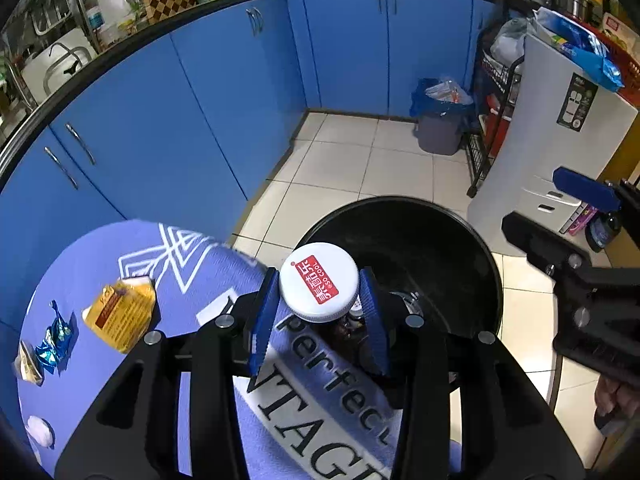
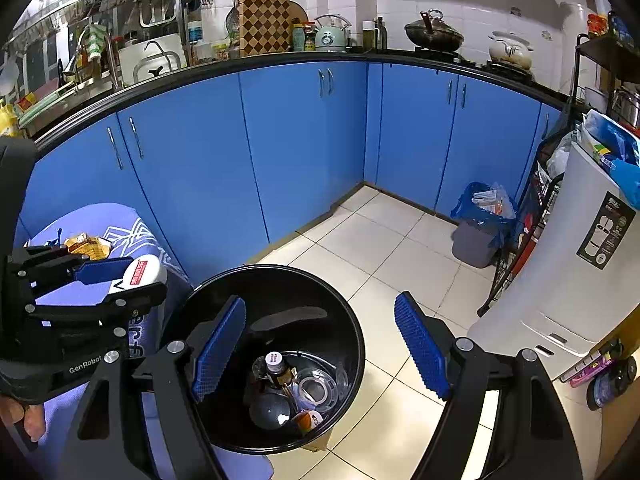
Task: Collect trash
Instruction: 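Lower the white lid into the bin and open the left tool, then return both tools over the table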
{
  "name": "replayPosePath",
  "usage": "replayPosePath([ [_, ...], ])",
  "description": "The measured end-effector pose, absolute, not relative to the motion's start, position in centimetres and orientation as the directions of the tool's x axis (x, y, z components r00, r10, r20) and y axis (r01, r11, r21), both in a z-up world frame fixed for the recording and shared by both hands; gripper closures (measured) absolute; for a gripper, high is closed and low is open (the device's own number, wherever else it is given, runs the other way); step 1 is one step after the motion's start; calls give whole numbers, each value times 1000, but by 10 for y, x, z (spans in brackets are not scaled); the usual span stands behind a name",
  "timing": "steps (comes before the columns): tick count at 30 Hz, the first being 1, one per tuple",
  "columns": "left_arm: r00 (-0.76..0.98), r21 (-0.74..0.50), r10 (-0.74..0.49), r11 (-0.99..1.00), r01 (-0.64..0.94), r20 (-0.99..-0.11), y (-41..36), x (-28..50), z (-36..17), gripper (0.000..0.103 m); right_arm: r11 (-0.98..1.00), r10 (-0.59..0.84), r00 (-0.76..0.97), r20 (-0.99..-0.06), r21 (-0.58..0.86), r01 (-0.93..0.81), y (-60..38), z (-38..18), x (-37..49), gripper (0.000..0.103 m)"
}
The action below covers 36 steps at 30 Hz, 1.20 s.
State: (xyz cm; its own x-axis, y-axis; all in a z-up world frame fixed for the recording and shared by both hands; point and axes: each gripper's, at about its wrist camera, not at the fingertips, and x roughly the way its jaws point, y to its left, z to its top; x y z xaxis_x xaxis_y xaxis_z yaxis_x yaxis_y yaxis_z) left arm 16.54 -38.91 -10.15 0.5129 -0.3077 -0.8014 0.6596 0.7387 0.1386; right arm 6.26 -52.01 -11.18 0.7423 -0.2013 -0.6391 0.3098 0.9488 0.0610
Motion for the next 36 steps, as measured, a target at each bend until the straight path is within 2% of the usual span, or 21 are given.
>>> replayPosePath([
  [3,528,132,-321,747,651,-786,-390,165,-96,30,947,-205,743,-638,64,316,-524,-111,60,28],
  [11,546,148,-319,748,647,-775,-389,162,-89,30,947,-202,745,-636,67,314,-524,-109,59,28],
  [18,557,134,-293,788,602,-777,-357,165,-88,30,964,-169,755,-634,54,261,-500,-102,66,28],
  [24,596,138,-245,841,523,-765,-303,172,-82,30,984,-111,767,-631,39,175,-457,-93,82,28],
  [33,644,147,-97,937,315,-759,-181,181,-82,30,998,30,763,-645,57,9,-374,-88,115,28],
  [35,650,147,-68,952,270,-757,-157,180,-83,28,998,57,754,-654,54,-28,-352,-89,123,28],
  [36,657,147,-45,961,234,-753,-140,180,-83,23,998,64,750,-658,51,-40,-345,-91,126,28],
])
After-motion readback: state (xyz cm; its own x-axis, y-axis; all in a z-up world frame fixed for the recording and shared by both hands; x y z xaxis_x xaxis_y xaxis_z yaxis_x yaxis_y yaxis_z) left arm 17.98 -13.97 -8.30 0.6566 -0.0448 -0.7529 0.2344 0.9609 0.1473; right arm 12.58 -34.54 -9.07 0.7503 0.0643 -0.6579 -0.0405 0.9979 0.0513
